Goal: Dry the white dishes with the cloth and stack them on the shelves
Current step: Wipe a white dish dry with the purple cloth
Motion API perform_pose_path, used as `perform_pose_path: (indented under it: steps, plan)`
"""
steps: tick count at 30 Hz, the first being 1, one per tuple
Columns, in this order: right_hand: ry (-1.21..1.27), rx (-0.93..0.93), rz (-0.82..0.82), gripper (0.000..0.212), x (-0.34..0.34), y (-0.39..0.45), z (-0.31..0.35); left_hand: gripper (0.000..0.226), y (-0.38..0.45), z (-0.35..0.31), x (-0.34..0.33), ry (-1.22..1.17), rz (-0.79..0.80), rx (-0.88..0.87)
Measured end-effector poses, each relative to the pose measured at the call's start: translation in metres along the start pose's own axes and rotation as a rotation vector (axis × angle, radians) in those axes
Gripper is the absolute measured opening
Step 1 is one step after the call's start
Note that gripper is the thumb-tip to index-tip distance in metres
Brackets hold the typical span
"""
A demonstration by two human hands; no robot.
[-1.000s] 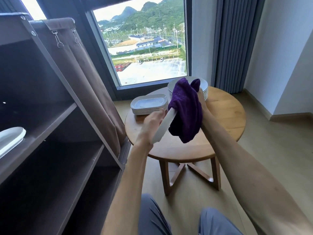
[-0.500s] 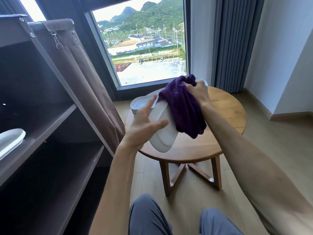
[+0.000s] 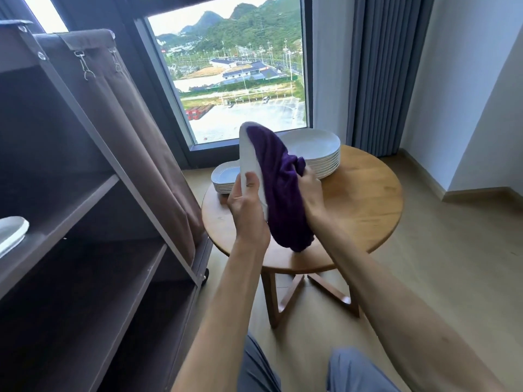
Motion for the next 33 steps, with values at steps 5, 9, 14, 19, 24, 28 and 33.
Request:
perform_pose_path:
  steps: [5,9,14,19,24,28,33]
  plan:
    - [0.013,0.149,-0.030,0.045,-0.011,-0.028,0.007,0.028,0.003,0.003,-0.007,0.199,0.028,-0.062]
    - [-0.122,0.323,-0.124,0.061,-0.010,-0.040,0.040,0.045,0.002,0.008,-0.005,0.201,0.035,-0.026]
    - [-0.411,0.481,-0.186,0.041,-0.005,-0.023,0.070,0.024,-0.009,0.018,0.000,0.144,0.019,0.062]
    - [-0.516,0.480,-0.218,0.033,0.008,0.020,0.079,0.015,-0.020,0.028,0.009,0.120,0.092,0.014]
    - [-0.558,0.441,-0.227,0.032,0.016,0.046,0.071,0.048,-0.025,0.029,0.009,0.138,0.154,0.026]
    - [-0.413,0.220,-0.282,0.033,0.040,0.062,0.034,0.042,-0.021,0.021,0.021,0.133,0.171,0.052]
    - [-0.232,-0.039,-0.226,0.021,0.040,0.061,-0.037,0.038,-0.016,0.020,0.042,0.065,0.069,0.116]
Point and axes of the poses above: each hand's wrist, its own y-axis towards the middle knuckle, its own x-axis out of the back of the hand, z = x × y, the point moved 8 cm from there along y, towards the middle knuckle, and after that the axes turned 7 degrees about x, right-handed, at the moved point
